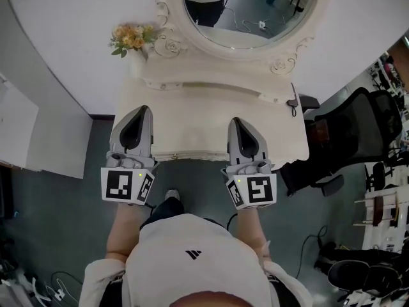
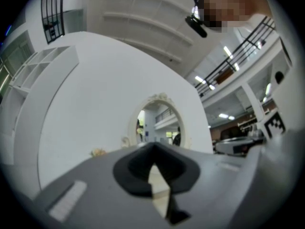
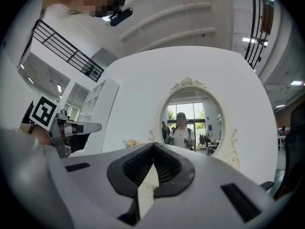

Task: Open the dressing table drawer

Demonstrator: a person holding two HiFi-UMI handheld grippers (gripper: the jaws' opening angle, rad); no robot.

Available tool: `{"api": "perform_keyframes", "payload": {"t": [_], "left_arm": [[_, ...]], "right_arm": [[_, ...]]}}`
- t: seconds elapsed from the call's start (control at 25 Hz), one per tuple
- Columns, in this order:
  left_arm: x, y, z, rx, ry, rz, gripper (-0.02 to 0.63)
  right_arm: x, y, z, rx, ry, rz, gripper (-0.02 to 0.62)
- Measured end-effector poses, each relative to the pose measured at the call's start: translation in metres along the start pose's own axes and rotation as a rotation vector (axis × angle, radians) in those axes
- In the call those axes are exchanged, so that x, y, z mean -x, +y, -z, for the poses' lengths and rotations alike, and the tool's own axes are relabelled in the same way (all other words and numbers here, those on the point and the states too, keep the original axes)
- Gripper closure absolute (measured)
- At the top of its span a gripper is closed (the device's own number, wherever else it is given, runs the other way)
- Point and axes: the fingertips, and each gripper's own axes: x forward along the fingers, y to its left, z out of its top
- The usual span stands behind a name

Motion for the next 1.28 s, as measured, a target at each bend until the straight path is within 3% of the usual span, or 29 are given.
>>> {"api": "perform_keyframes", "payload": {"t": [0.6, 1.28], "left_arm": [[-0.046, 0.078, 0.024, 0.010, 0.014, 0.025, 0.597], [-0.099, 0.097, 0.067, 0.028, 0.092, -0.024, 0.597]], "right_arm": [[-0.082, 0.021, 0.015, 0.015, 0.011, 0.025, 0.607], [-0.142, -0.009, 0.044, 0.000, 0.066, -0.021, 0.607]]}}
